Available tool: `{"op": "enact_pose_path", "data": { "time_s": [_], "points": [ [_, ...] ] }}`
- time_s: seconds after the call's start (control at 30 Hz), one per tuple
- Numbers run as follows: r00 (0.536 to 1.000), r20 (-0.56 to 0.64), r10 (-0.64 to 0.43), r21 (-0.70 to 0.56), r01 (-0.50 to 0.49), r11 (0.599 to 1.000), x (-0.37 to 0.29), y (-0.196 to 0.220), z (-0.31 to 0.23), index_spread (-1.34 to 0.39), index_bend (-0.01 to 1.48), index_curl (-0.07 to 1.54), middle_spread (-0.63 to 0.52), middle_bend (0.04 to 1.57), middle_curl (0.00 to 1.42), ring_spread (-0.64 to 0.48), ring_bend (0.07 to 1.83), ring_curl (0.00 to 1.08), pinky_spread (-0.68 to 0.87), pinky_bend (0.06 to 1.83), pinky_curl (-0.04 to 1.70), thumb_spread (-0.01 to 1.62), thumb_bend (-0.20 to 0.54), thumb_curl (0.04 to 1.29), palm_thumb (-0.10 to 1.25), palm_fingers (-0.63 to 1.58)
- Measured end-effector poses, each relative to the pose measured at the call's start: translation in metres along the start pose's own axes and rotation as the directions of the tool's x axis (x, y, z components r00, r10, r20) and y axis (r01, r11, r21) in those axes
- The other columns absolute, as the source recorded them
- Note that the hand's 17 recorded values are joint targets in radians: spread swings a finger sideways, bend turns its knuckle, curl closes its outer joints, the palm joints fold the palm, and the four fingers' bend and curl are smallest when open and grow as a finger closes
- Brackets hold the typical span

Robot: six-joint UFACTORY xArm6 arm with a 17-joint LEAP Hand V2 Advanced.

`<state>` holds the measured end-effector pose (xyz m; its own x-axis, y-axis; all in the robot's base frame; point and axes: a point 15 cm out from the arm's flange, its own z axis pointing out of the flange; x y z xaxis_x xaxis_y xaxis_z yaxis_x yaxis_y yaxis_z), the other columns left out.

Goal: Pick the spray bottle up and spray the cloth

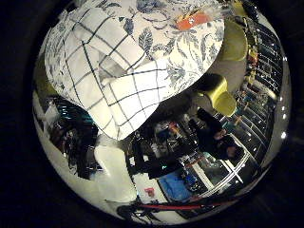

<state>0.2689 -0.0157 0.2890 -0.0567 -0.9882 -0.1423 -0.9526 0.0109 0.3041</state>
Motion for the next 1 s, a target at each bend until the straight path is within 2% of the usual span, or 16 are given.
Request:
{"op": "enact_pose_path", "data": {
  "time_s": [0.13, 0.33, 0.57, 0.7, 0.8, 0.97, 1.0],
  "points": [
    [1.0, 0.024, 0.012, 0.125, -0.015, 0.992, 0.013, 0.004, -0.024, -0.4, 0.18, 0.38, -0.17, 0.32, 0.41, 0.04, 0.3, 0.27, 0.3, 0.18, 0.18, 1.23, -0.009, 0.25, 0.77, 0.54],
    [0.987, 0.153, 0.05, 0.259, -0.088, 0.962, 0.032, 0.01, -0.049, -0.37, 0.15, 0.35, -0.17, 0.35, 0.42, 0.0, 0.38, 0.29, 0.28, 0.23, 0.19, 1.21, -0.022, 0.25, 0.72, 0.51],
    [0.943, 0.323, 0.074, 0.397, -0.206, 0.895, 0.064, 0.017, -0.074, -0.28, 0.15, 0.31, -0.08, 0.29, 0.41, 0.06, 0.43, 0.29, 0.28, 0.37, 0.23, 1.16, -0.029, 0.24, 0.55, 0.39],
    [0.897, 0.441, 0.026, 0.426, -0.235, 0.873, 0.074, 0.024, -0.06, -0.26, 0.12, 0.27, -0.03, 0.3, 0.41, 0.11, 0.49, 0.3, 0.29, 0.48, 0.26, 1.1, -0.029, 0.25, 0.47, 0.3],
    [0.854, 0.52, 0.008, 0.466, -0.292, 0.835, 0.087, 0.029, -0.06, -0.25, 0.14, 0.25, 0.0, 0.32, 0.41, 0.14, 0.51, 0.31, 0.31, 0.53, 0.26, 1.07, -0.027, 0.26, 0.44, 0.26],
    [0.816, 0.578, -0.011, 0.565, -0.391, 0.726, 0.123, 0.037, -0.072, -0.25, 0.15, 0.26, 0.03, 0.33, 0.4, 0.17, 0.52, 0.3, 0.33, 0.57, 0.27, 1.06, -0.024, 0.27, 0.44, 0.23],
    [0.806, 0.591, -0.013, 0.57, -0.406, 0.714, 0.129, 0.038, -0.069, -0.24, 0.15, 0.26, 0.03, 0.34, 0.4, 0.17, 0.53, 0.3, 0.33, 0.57, 0.26, 1.06, -0.023, 0.27, 0.44, 0.23]
  ]
}}
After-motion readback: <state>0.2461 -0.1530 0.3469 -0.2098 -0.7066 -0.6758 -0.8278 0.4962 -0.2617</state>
